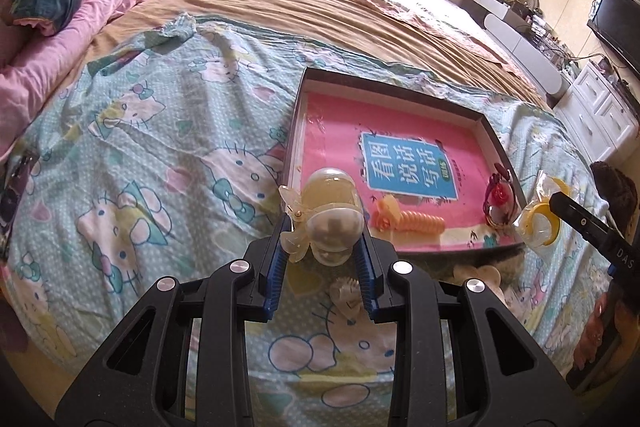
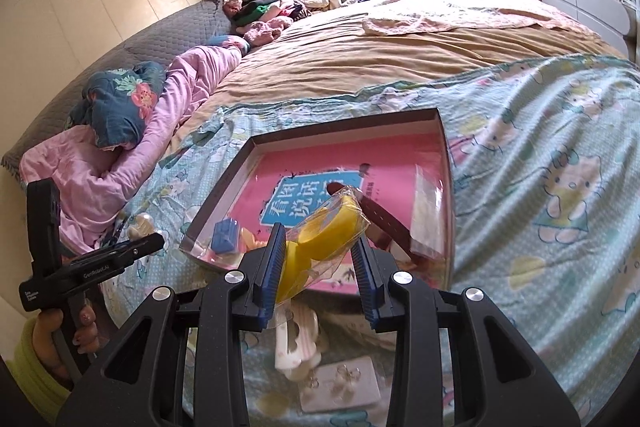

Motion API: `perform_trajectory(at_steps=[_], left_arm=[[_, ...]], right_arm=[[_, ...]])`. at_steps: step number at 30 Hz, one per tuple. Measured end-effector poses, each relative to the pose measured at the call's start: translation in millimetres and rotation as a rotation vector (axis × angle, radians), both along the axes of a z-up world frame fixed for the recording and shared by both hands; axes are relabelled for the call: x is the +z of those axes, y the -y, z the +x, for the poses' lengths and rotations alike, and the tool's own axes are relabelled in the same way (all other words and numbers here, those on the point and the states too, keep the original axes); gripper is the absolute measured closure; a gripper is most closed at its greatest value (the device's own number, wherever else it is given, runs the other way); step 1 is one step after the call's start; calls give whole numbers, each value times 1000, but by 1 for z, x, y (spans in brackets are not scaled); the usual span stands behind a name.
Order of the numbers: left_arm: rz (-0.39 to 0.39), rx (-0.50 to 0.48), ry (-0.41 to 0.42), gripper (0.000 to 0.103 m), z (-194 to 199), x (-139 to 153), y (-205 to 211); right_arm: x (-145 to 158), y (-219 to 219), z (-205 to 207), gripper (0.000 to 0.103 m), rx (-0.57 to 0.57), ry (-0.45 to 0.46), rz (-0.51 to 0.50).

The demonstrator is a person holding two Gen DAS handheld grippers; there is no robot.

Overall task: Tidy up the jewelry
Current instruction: 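Carry the round clip and bangle bag into the box and open both tools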

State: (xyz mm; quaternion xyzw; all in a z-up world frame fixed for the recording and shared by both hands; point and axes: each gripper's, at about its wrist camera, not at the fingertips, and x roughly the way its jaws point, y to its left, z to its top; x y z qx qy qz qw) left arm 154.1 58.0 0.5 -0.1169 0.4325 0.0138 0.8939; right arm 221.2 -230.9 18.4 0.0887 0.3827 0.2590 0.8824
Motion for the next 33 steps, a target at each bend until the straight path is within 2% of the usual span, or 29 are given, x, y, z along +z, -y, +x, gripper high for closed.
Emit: perform_trajectory(at_steps=[8, 15, 33], left_arm=[[0, -5, 14, 80, 19, 5, 0], [8, -37, 13, 80, 36, 4, 13], [30, -123, -53, 80, 79, -25, 46]], right_arm=[[2, -8, 4, 71, -4, 38, -27], [-7, -3, 6, 71, -26, 30, -44], [-27, 0, 19, 71, -73, 16, -73]])
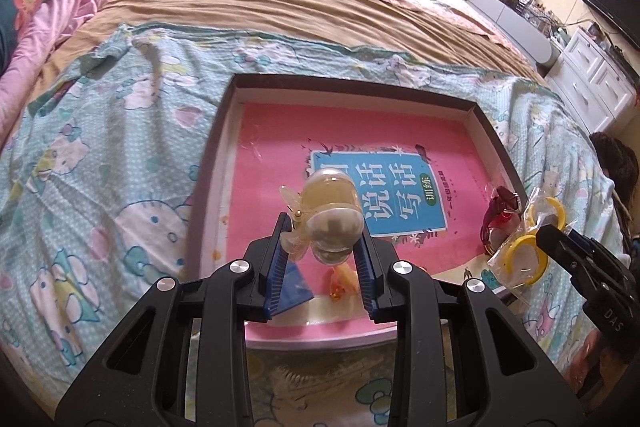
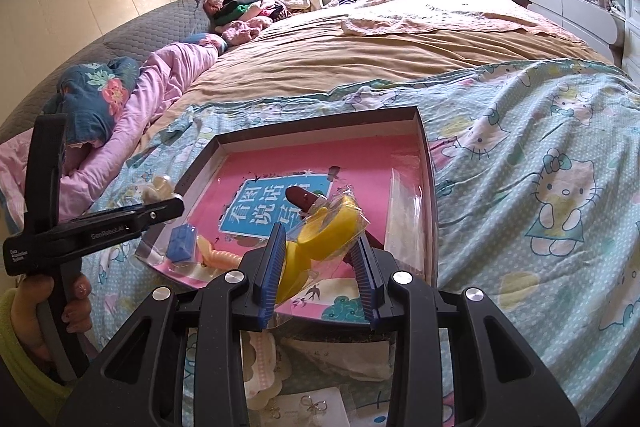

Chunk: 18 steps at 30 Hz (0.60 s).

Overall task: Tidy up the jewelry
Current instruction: 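Carry the round clip and bangle bag into the box and open both tools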

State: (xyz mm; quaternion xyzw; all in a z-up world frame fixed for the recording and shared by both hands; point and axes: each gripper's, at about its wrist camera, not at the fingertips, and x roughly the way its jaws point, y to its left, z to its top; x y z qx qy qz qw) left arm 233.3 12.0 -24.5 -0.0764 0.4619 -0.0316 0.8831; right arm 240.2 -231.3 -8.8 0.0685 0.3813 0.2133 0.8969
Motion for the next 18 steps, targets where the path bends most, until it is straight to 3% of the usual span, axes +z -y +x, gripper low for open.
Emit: perform_trajectory(at_steps=[18], left_arm=[[-13, -30, -36, 80, 13, -20, 8]], right_arm=[[-9, -1, 10, 69, -33, -5, -30]])
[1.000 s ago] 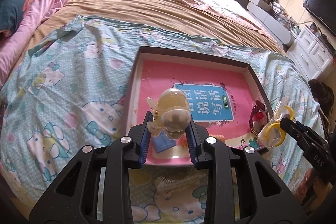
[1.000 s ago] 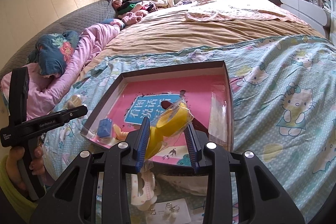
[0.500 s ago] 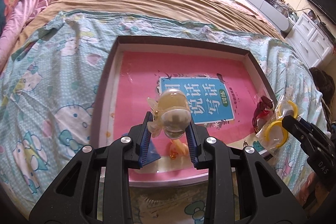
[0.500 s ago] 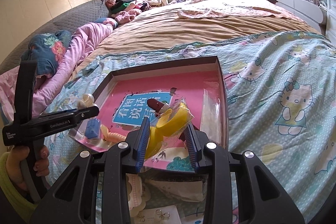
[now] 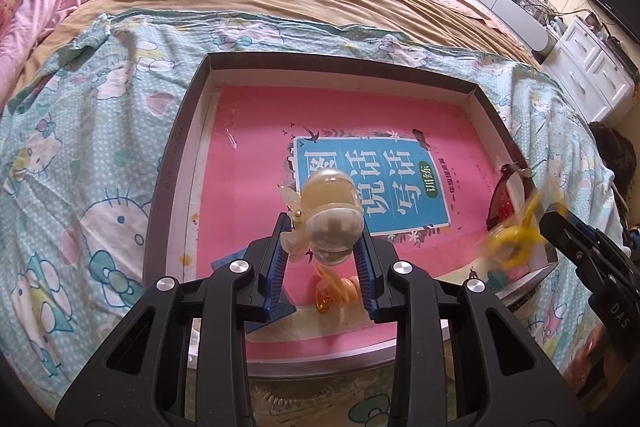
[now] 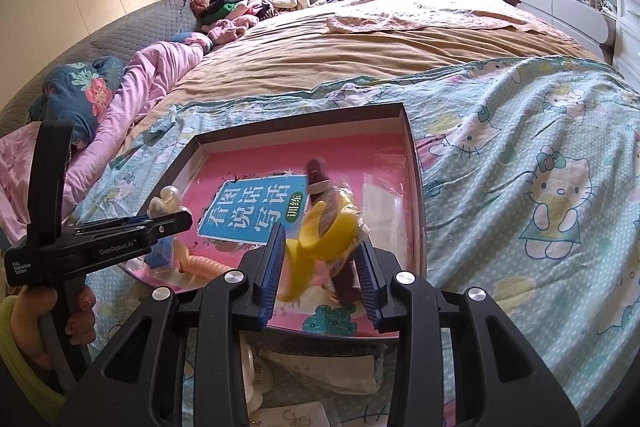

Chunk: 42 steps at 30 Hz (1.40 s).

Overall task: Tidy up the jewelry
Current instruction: 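Carry the round clip and bangle bag into the box and open both tools, then withdraw both tools from the box toward the remaining white clips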

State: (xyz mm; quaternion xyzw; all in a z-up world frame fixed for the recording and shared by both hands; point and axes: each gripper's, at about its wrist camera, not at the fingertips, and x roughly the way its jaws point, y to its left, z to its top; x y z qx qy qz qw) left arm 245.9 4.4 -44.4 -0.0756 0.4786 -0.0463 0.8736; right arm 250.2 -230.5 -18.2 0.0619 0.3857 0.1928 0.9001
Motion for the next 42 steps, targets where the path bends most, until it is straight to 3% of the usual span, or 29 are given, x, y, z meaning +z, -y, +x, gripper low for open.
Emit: perform_trajectory(at_steps=[5, 11, 14, 17, 22, 29, 31, 33, 34, 42], left_arm=[[-5, -4, -8, 80, 1, -3, 0], [-8, -6, -13, 78, 1, -4, 0], [-8, -1, -8, 70, 0, -2, -1], [-7, 1, -2, 68, -1, 1, -2], [-17, 9, 16, 57, -6, 10, -5], [-36, 35, 51, 30, -20, 30, -13], [-42, 42, 62, 26, -24, 35, -15], [-44, 49, 68, 24, -28, 40, -18], [-45, 55, 73, 19, -31, 42, -19], [-50, 80, 93, 17, -50, 52, -26]], right_arm=[[0, -1, 0, 64, 0, -4, -4], [3, 1, -1, 50, -5, 1, -7], [5, 4, -3, 42, -13, 5, -4], [8, 8, -5, 38, -23, 10, -1], [15, 14, -10, 37, -32, 18, 6], [28, 19, -20, 37, -28, 36, 18], [32, 20, -24, 36, -25, 44, 18], [35, 22, -28, 21, -34, 57, 17], [37, 23, -30, 21, -35, 65, 19], [45, 26, -45, 21, -23, 74, 21]])
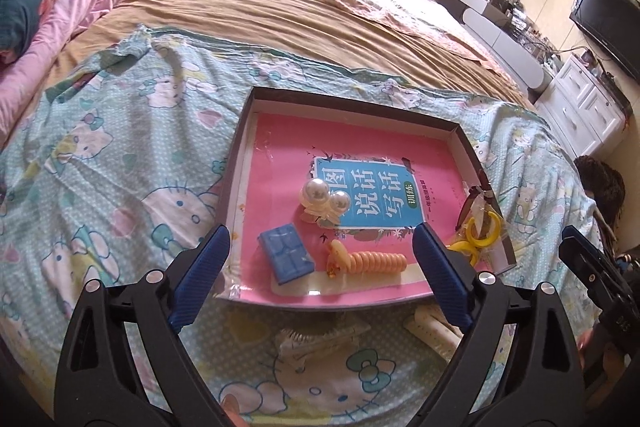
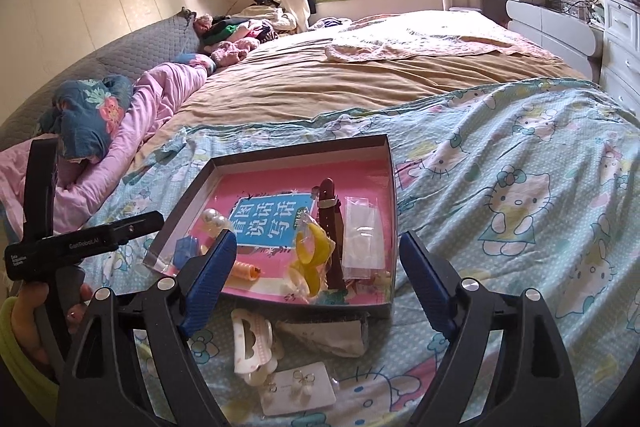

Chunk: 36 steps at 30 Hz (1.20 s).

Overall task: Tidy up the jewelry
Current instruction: 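Withdraw both tools from the box toward the remaining white clips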

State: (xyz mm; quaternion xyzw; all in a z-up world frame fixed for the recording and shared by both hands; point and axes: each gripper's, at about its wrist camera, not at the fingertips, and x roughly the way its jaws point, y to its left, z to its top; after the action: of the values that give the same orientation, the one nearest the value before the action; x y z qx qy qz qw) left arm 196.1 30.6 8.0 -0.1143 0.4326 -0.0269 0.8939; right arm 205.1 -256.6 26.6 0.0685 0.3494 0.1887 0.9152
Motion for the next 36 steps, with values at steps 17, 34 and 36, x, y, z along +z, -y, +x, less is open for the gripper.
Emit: perform_trajectory(at_steps=[17, 34, 36], left_arm=[[-2, 36, 17, 17, -31, 8, -9], [22, 46, -45, 17, -56, -20, -11], [31, 46, -57, 17, -57, -24, -12]], right_arm=[[2, 1, -24, 21, 28, -10, -11], [-30, -17, -47, 21, 132, -111, -41], [-35, -24, -49, 21, 156, -123, -45]])
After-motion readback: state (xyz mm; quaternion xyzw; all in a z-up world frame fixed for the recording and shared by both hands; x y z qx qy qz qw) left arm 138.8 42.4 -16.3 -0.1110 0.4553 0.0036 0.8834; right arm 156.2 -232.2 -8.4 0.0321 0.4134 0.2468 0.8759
